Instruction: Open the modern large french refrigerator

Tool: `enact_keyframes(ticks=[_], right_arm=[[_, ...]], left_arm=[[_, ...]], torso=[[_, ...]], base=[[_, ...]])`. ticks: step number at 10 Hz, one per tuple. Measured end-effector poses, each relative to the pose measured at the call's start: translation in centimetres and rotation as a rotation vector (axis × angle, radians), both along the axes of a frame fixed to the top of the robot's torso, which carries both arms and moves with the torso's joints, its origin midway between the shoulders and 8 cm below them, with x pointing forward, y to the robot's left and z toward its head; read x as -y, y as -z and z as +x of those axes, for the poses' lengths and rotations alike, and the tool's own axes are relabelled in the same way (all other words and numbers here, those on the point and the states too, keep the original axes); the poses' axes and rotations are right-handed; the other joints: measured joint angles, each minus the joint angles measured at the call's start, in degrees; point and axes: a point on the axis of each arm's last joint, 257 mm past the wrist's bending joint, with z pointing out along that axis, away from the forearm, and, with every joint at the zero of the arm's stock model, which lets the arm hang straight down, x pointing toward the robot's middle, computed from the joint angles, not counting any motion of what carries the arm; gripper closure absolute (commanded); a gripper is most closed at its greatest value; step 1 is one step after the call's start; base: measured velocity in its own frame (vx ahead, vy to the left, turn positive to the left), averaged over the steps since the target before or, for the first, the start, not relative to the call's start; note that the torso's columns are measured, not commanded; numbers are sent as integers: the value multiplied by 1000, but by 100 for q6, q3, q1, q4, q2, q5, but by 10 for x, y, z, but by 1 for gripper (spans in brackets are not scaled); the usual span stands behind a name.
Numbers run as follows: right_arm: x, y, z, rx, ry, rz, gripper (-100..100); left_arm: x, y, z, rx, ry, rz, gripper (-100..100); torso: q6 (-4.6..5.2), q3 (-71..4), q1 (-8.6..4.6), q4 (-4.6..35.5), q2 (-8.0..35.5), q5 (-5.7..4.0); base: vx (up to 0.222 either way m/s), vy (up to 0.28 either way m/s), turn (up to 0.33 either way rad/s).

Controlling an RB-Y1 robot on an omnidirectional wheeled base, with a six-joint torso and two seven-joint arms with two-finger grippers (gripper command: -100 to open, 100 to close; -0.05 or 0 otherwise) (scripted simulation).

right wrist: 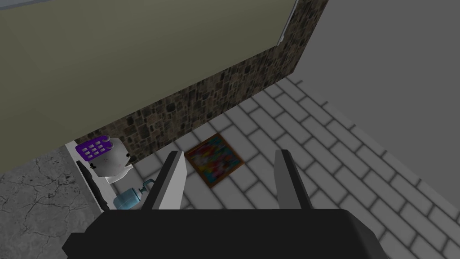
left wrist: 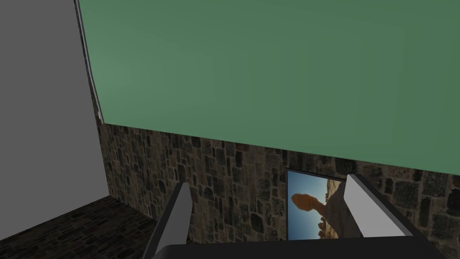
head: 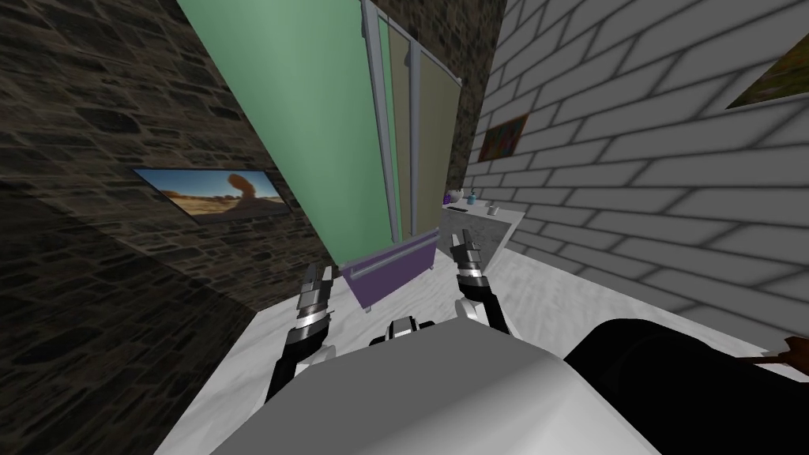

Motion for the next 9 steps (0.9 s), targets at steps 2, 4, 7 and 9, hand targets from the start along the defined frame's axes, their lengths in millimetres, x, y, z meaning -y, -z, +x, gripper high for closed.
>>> enact_keyframes(ticks=[2,4,7,9], right_arm=[[0,0,0,0,0,0,0],[0,0,0,0,0,0,0],[0,0,0,0,0,0,0],[0,0,0,0,0,0,0]], left_arm=[[-6,21,4,-23,-2,1,-100],[-10,34,9,-40,-5,-2,-100],[-19,54,15,-65,-12,-5,-100],[-22,66,17,-82,-17,-8,-100]], torso=[[0,0,1,0,0,0],[0,3,5,1,6,1],[0,2,-1,1,3,0],[-1,3,3,1,5,1]], base=[[61,-31,2],[42,-18,0],[42,-27,1],[35,-20,0]])
